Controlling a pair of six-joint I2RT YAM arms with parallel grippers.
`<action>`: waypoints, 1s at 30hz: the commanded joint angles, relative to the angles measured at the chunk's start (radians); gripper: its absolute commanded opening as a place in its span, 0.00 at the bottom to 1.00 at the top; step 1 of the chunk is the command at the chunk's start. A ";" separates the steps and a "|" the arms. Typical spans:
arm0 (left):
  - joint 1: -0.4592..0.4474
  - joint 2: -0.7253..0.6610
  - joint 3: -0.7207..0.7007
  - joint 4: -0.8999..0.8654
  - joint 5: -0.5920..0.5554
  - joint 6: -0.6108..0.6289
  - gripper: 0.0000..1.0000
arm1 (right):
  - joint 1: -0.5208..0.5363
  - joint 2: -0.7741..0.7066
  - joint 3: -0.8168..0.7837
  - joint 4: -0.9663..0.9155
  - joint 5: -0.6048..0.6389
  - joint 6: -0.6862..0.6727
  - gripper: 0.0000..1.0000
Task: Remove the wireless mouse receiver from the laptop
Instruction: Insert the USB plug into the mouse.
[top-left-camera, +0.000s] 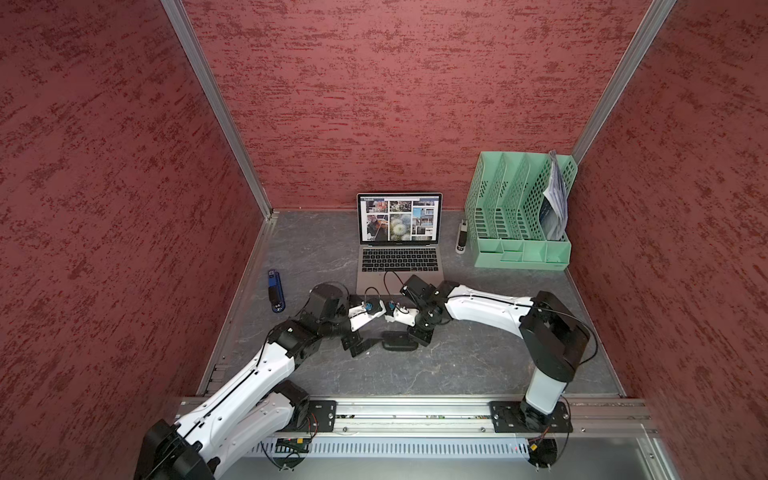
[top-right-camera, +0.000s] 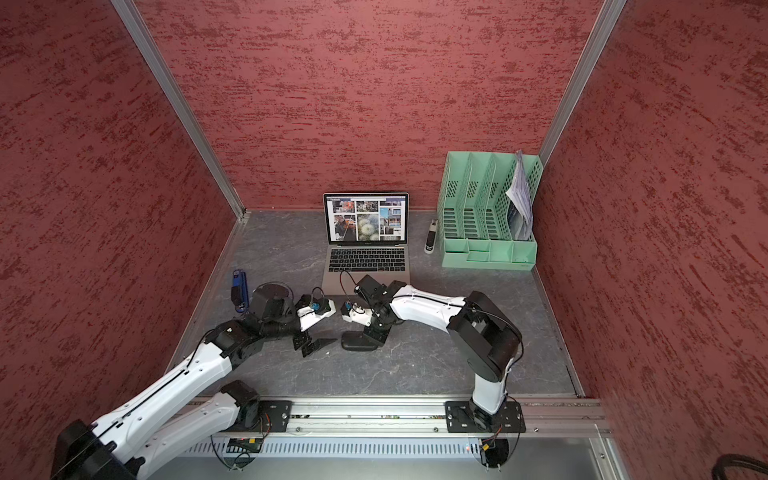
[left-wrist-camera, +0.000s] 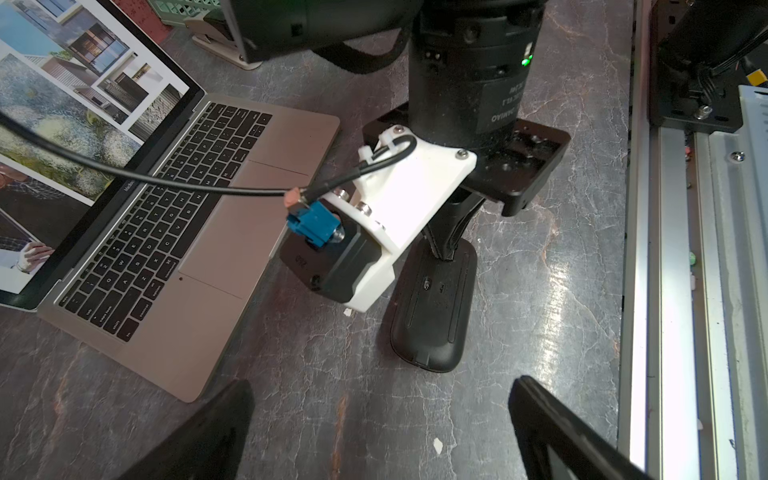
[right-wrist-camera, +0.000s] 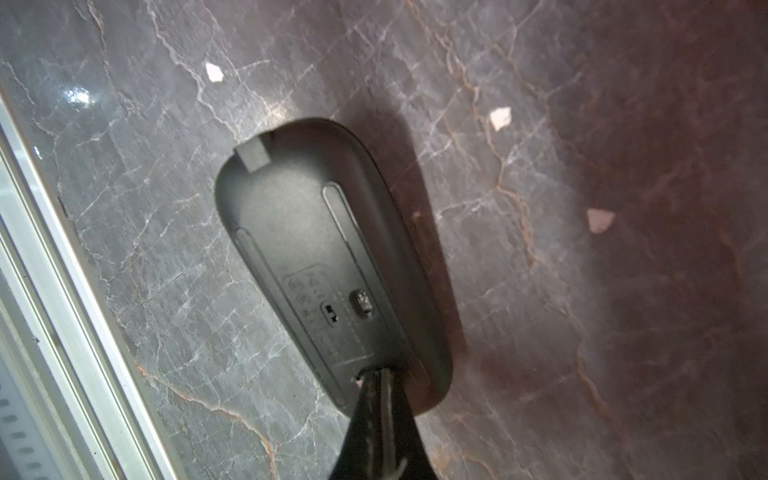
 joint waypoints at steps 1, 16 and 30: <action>-0.001 -0.007 0.006 -0.009 -0.006 0.019 1.00 | -0.002 0.006 0.027 -0.005 0.030 0.007 0.00; -0.060 0.109 0.189 -0.231 0.118 0.128 1.00 | -0.084 -0.318 0.019 0.003 0.112 0.101 0.21; -0.278 0.467 0.162 0.024 -0.135 -0.240 1.00 | -0.164 -0.524 -0.077 0.088 0.290 0.230 0.11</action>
